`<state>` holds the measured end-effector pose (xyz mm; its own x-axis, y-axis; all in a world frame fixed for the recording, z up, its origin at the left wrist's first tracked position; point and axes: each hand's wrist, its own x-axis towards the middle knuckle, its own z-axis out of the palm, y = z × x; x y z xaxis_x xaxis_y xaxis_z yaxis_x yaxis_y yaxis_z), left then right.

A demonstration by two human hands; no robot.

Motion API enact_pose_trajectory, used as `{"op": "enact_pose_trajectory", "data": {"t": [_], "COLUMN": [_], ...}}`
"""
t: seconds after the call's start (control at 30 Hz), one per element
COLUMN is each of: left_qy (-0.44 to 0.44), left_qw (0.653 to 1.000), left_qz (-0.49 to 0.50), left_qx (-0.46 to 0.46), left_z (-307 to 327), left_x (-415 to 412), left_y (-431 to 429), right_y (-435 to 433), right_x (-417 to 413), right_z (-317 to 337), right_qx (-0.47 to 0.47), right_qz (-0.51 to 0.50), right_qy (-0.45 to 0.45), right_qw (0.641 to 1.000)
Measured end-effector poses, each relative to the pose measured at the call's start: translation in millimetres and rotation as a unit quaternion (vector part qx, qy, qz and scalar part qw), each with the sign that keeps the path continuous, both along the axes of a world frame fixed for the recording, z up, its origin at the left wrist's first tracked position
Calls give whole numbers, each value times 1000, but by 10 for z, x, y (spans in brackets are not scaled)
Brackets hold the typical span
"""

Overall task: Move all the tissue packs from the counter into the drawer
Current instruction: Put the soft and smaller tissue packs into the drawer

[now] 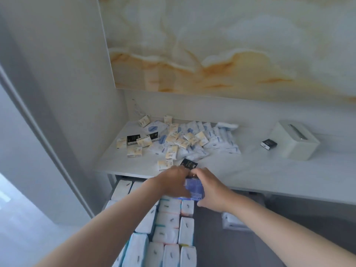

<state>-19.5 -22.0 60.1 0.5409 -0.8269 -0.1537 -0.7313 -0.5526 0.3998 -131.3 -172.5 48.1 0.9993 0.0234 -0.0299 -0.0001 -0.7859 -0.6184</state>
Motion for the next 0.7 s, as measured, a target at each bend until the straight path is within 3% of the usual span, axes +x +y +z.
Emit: {"op": "enact_pose_trajectory", "data": {"t": [0.17, 0.37, 0.5, 0.7], "left_qy": [27, 93, 109, 128], "left_qw": [999, 996, 990, 966], "left_qz": [-4, -13, -33, -145], "left_qx": [-27, -1, 77, 172], "left_z": [-178, -466, -716, -946], "left_x": [-269, -618, -789, -987], "left_y": [-20, -8, -60, -160], "right_y": [-15, -113, -230, -234], "right_x": [-189, -396, -495, -712], "right_z": [-41, -148, -329, -667], "right_qx": [-5, -80, -129, -177], "right_qz": [-46, -38, -10, 52], "right_qy": [106, 229, 312, 426], "right_qw": [993, 969, 941, 886]}}
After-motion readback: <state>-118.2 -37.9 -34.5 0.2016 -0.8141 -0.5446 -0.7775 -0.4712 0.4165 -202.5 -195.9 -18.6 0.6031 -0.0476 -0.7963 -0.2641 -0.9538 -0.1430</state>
